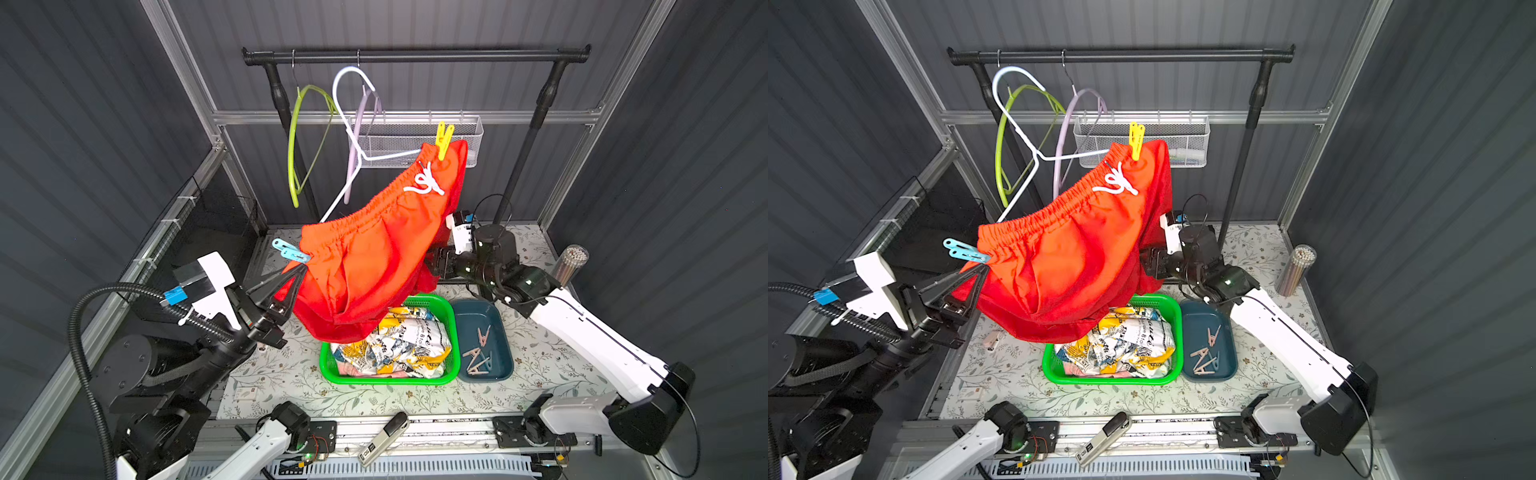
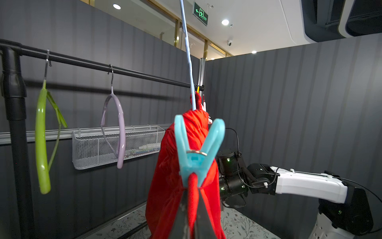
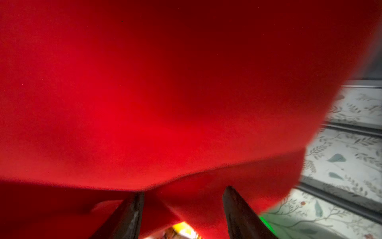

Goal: Remove the clothespins securing shorts to the hanger
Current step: Adjust the shorts in the basket.

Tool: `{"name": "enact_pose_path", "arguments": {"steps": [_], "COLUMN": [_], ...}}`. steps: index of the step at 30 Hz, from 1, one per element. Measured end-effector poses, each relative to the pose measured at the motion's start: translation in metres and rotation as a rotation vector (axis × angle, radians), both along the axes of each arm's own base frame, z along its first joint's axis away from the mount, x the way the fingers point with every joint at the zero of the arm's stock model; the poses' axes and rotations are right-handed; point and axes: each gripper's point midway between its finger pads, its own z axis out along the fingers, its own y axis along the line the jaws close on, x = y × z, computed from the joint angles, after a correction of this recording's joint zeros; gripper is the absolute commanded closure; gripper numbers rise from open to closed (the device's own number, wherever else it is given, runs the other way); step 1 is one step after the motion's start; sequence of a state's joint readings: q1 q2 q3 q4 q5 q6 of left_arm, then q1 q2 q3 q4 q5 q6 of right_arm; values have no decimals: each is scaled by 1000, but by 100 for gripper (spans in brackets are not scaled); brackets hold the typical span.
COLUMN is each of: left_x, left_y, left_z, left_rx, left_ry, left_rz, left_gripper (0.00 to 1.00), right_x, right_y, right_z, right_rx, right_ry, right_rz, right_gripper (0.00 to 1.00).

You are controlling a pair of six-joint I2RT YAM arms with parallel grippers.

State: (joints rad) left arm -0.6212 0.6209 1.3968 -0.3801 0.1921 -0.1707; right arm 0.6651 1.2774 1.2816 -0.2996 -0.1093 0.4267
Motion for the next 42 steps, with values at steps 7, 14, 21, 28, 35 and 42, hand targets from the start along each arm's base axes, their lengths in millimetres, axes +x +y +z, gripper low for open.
{"name": "enact_pose_path", "arguments": {"steps": [7, 14, 21, 28, 35, 42], "left_x": [-12, -36, -37, -36, -38, -30], "left_y": [10, 29, 30, 30, 26, 13], "left_z": [-10, 0, 0, -2, -2, -4], "left_rx": [11, -31, -22, -10, -1, 20], "left_ry": [29, -17, -28, -30, -37, -23], "left_rz": [4, -15, -19, -11, -36, -54], "left_gripper": [100, 100, 100, 100, 100, 100], "right_x": [-25, -24, 2, 46, 64, 37], "right_y": [-30, -116, -179, -156, -111, -34], "right_z": [2, 13, 10, 4, -9, -34], "right_rx": [-15, -29, -33, -22, 36, 56], "right_ry": [-22, -49, -13, 39, 91, 171], "right_rz": [-72, -318, -504, -441, -327, -146], "right_gripper": [37, 38, 40, 40, 40, 40]}}
